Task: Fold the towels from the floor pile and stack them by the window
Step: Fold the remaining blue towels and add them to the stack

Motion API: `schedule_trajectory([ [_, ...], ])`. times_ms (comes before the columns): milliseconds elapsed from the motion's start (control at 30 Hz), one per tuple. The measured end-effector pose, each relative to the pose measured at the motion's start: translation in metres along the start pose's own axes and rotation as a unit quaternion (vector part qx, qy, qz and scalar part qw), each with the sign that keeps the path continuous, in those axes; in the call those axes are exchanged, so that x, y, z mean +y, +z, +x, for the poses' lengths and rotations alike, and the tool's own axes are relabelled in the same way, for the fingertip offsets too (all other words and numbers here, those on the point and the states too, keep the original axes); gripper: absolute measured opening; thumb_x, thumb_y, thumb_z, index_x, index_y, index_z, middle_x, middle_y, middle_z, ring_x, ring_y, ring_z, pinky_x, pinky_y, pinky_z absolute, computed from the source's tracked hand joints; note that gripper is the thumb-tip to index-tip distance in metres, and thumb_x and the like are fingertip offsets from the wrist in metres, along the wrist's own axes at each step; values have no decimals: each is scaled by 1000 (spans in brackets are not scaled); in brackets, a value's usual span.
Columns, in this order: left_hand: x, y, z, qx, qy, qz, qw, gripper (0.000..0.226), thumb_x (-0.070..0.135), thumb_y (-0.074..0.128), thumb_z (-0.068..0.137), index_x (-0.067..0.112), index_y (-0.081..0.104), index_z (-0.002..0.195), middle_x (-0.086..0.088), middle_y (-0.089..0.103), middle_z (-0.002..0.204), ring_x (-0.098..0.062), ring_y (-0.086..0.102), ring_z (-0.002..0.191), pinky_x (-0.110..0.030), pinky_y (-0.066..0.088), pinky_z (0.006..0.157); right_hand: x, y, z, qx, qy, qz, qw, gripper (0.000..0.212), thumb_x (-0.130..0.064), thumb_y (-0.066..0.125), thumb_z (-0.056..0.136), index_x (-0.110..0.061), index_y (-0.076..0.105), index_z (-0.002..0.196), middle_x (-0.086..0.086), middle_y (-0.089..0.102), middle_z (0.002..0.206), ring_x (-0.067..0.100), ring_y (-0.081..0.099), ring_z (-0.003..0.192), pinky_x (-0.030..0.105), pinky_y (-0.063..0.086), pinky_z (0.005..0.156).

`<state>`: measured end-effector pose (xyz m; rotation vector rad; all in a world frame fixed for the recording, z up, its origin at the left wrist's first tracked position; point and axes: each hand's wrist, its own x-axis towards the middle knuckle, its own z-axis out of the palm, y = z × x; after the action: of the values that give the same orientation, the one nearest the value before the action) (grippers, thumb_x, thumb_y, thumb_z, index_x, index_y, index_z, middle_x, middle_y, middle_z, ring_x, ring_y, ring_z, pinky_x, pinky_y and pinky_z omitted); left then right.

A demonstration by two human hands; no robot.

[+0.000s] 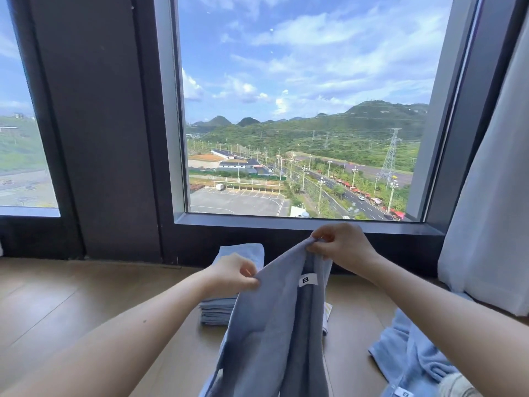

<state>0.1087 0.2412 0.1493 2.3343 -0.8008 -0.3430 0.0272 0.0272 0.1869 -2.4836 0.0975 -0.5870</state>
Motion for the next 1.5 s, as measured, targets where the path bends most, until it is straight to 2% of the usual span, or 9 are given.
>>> schedule_trajectory([
  [200, 14, -1, 2, 137, 44, -97, 985, 9, 25, 62, 89, 24, 68, 82, 8, 66, 77, -6, 57, 74, -19, 44, 70, 2, 1, 0, -51, 55, 24, 997, 38, -21, 71, 81, -14, 62, 117, 1, 63, 79, 7, 59, 60, 13, 47, 64],
  [333, 23, 8, 5, 126, 70, -107, 984, 14, 27, 63, 88, 33, 65, 76, 3, 64, 78, -10, 54, 71, -21, 44, 71, -15, 8, -6, -126, 30, 90, 988, 36, -20, 71, 81, -17, 63, 116, -2, 64, 73, 9, 61, 65, 17, 52, 72],
  [467, 30, 12, 4, 109, 106, -139, 979, 9, 21, 66, 86, 20, 75, 90, -8, 72, 90, -16, 62, 80, -31, 50, 79, -25, 17, -8, -156, 7, 84, 984, 20, -17, 71, 81, -17, 68, 100, -5, 59, 64, 2, 57, 55, 16, 50, 63],
  [633, 31, 9, 2, 103, 111, -134, 979, 6, 22, 67, 85, 26, 70, 82, 0, 71, 88, -13, 62, 86, -31, 51, 85, -25, 17, -7, -112, -11, 46, 993, 4, -19, 70, 82, -15, 70, 83, -4, 60, 60, -2, 53, 48, 9, 44, 57],
  [800, 10, 11, -2, 35, 45, -43, 997, 13, 21, 65, 85, 30, 61, 76, 14, 62, 79, 1, 55, 72, -9, 45, 67, -16, 0, 2, 5, 14, 65, 998, 10, -18, 69, 83, -9, 71, 87, 8, 68, 77, 17, 63, 68, 33, 53, 79],
  [933, 3, 4, -1, 93, 20, -59, 994, 9, 25, 60, 89, 26, 62, 81, 13, 61, 80, -1, 52, 72, -12, 39, 63, -3, -7, 4, 40, 63, 53, 996, 10, -19, 70, 82, -15, 68, 91, 9, 67, 84, 18, 62, 70, 25, 51, 73],
  [1300, 27, 7, 4, 135, 80, -148, 976, 12, 24, 61, 89, 26, 67, 79, -5, 51, 63, -13, 42, 60, -23, 37, 61, -26, 14, -6, -141, 29, 95, 985, 35, -19, 72, 80, -18, 64, 114, 0, 66, 74, 4, 62, 58, 15, 53, 65],
  [1400, 31, 6, 3, 132, 96, -158, 974, 9, 26, 64, 87, 24, 71, 82, -21, 64, 75, -18, 52, 67, -31, 44, 67, -33, 18, -6, -154, 24, 92, 984, 22, -16, 70, 81, -20, 69, 102, -5, 62, 63, 1, 58, 53, 12, 48, 58],
  [1500, 32, 5, 1, 141, 98, -158, 972, 10, 24, 64, 87, 18, 73, 88, -10, 72, 85, -16, 64, 79, -32, 53, 79, -36, 20, -7, -154, 18, 97, 983, 11, -15, 69, 82, -21, 69, 90, -5, 60, 61, 0, 56, 51, 9, 44, 54],
])
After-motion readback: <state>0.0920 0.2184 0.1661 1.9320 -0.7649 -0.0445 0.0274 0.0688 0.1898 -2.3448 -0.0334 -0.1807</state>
